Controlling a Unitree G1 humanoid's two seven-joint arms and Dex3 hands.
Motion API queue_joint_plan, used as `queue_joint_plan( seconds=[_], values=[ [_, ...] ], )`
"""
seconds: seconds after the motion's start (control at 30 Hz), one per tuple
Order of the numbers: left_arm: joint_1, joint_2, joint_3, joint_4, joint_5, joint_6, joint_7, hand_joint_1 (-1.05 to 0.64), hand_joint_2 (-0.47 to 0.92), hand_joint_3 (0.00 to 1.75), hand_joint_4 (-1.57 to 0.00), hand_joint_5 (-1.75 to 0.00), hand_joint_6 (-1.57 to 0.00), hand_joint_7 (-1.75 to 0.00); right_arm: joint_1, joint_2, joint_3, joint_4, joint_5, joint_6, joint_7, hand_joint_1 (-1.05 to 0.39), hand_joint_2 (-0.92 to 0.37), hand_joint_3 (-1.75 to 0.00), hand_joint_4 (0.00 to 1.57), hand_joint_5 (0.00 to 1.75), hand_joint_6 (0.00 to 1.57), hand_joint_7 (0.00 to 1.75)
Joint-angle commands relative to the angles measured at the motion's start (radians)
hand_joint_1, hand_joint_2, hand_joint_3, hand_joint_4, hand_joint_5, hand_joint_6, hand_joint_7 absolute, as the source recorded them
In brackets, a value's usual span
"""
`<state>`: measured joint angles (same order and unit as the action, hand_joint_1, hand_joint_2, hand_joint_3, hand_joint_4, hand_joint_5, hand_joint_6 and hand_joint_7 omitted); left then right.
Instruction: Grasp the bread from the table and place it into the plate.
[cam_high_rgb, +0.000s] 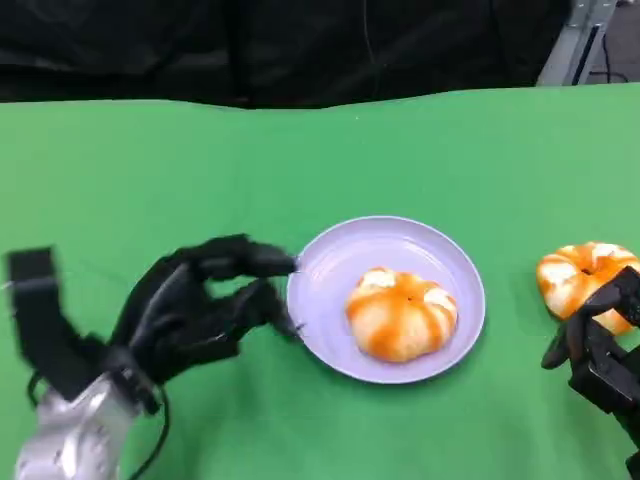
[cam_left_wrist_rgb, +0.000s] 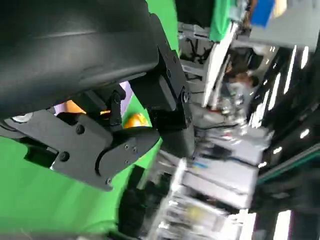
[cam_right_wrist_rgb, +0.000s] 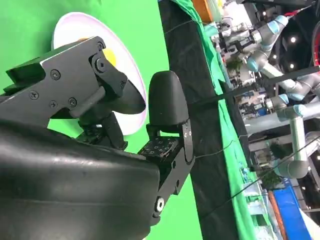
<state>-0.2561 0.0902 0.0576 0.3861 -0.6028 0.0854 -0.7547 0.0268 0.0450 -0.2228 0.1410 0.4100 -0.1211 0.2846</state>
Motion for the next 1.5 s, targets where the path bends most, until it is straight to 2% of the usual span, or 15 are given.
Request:
queue_joint_plan(
  seconds=[0.03, 0.1, 0.23, 0.3, 0.4, 0.57, 0.63, 0.73, 0.8, 0.9, 0.97, 1.07, 1.13, 1.23, 1.5],
  values=[
    [0.051, 0.042, 0.061, -0.037, -0.049, 0.096, -0.05, -0.08, 0.57, 1.1, -0.93, -1.74, -0.97, -1.48, 0.002, -0.015, -0.006, -0.008, 0.003, 0.003, 0.002, -0.08, -0.58, -1.18, 0.77, 1.75, 0.66, 1.62],
    [0.073, 0.066, 0.1, 0.009, -0.085, 0.146, -0.114, -0.11, 0.66, 0.81, -0.87, -1.75, -0.9, -1.5, 0.0, -0.019, -0.008, -0.003, 0.004, 0.001, 0.008, -0.07, -0.58, -1.18, 0.77, 1.75, 0.67, 1.63],
    [0.061, 0.084, 0.14, 0.127, -0.099, 0.197, -0.204, -0.13, 0.75, 0.54, -0.84, -1.75, -0.93, -1.44, -0.005, -0.022, -0.014, 0.004, 0.003, -0.001, 0.008, -0.08, -0.58, -1.18, 0.78, 1.75, 0.67, 1.63],
    [0.043, 0.084, 0.154, 0.182, -0.095, 0.212, -0.231, -0.17, 0.83, 0.32, -0.84, -1.75, -0.95, -1.42, -0.006, -0.022, -0.015, 0.007, 0.003, -0.003, 0.01, -0.09, -0.57, -1.18, 0.78, 1.75, 0.67, 1.63],
    [0.031, 0.083, 0.165, 0.211, -0.086, 0.214, -0.249, -0.18, 0.86, 0.24, -0.84, -1.75, -0.95, -1.41, -0.006, -0.022, -0.016, 0.007, 0.003, -0.004, 0.011, -0.09, -0.57, -1.18, 0.78, 1.75, 0.68, 1.63],
    [0.005, 0.078, 0.185, 0.249, -0.093, 0.233, -0.264, -0.18, 0.88, 0.21, -0.84, -1.75, -0.95, -1.41, -0.002, -0.02, -0.018, 0.0, 0.01, 0.002, 0.013, -0.09, -0.57, -1.18, 0.78, 1.75, 0.68, 1.63],
    [-0.023, 0.074, 0.206, 0.288, -0.108, 0.258, -0.273, -0.12, 0.74, 0.55, -0.81, -1.75, -0.95, -1.32, 0.003, -0.018, -0.019, -0.01, 0.021, 0.009, 0.015, -0.09, -0.57, -1.18, 0.79, 1.75, 0.69, 1.61],
    [-0.029, 0.07, 0.216, 0.293, -0.095, 0.261, -0.27, -0.1, 0.67, 0.72, -0.8, -1.75, -0.95, -1.3, 0.007, -0.017, -0.018, -0.016, 0.02, 0.009, 0.012, -0.09, -0.57, -1.18, 0.79, 1.75, 0.69, 1.59],
    [-0.021, 0.067, 0.215, 0.274, -0.082, 0.255, -0.254, -0.07, 0.6, 0.88, -0.81, -1.75, -0.92, -1.42, 0.011, -0.017, -0.016, -0.02, 0.016, 0.008, 0.011, -0.09, -0.58, -1.18, 0.79, 1.75, 0.69, 1.59],
    [-0.023, 0.066, 0.216, 0.275, -0.078, 0.259, -0.262, -0.07, 0.58, 0.92, -0.81, -1.75, -0.91, -1.43, 0.012, -0.018, -0.016, -0.019, 0.016, 0.009, 0.013, -0.08, -0.59, -1.17, 0.77, 1.75, 0.67, 1.6],
    [-0.026, 0.065, 0.218, 0.28, -0.076, 0.262, -0.265, -0.08, 0.6, 0.85, -0.8, -1.75, -0.91, -1.4, 0.011, -0.018, -0.015, -0.017, 0.017, 0.008, 0.016, -0.08, -0.59, -1.17, 0.77, 1.75, 0.67, 1.61],
    [-0.028, 0.063, 0.219, 0.281, -0.067, 0.257, -0.265, -0.11, 0.68, 0.65, -0.8, -1.75, -0.92, -1.37, 0.009, -0.018, -0.016, -0.017, 0.021, 0.011, 0.019, -0.07, -0.6, -1.16, 0.77, 1.75, 0.66, 1.62],
    [-0.028, 0.061, 0.221, 0.281, -0.062, 0.252, -0.264, -0.1, 0.62, 0.81, -0.81, -1.75, -0.89, -1.47, 0.008, -0.016, -0.015, -0.02, 0.018, 0.017, 0.011, -0.07, -0.6, -1.16, 0.77, 1.75, 0.66, 1.63],
    [-0.028, 0.059, 0.224, 0.279, -0.061, 0.256, -0.26, -0.08, 0.59, 0.85, -0.81, -1.75, -0.88, -1.49, 0.009, -0.014, -0.016, -0.023, 0.016, 0.019, 0.006, -0.07, -0.59, -1.16, 0.77, 1.75, 0.66, 1.63],
    [-0.022, 0.058, 0.226, 0.267, -0.056, 0.269, -0.245, -0.07, 0.55, 1.0, -0.82, -1.75, -0.93, -1.4, 0.009, -0.011, -0.016, -0.022, 0.017, 0.015, 0.006, -0.07, -0.59, -1.15, 0.78, 1.75, 0.68, 1.6]
  ],
)
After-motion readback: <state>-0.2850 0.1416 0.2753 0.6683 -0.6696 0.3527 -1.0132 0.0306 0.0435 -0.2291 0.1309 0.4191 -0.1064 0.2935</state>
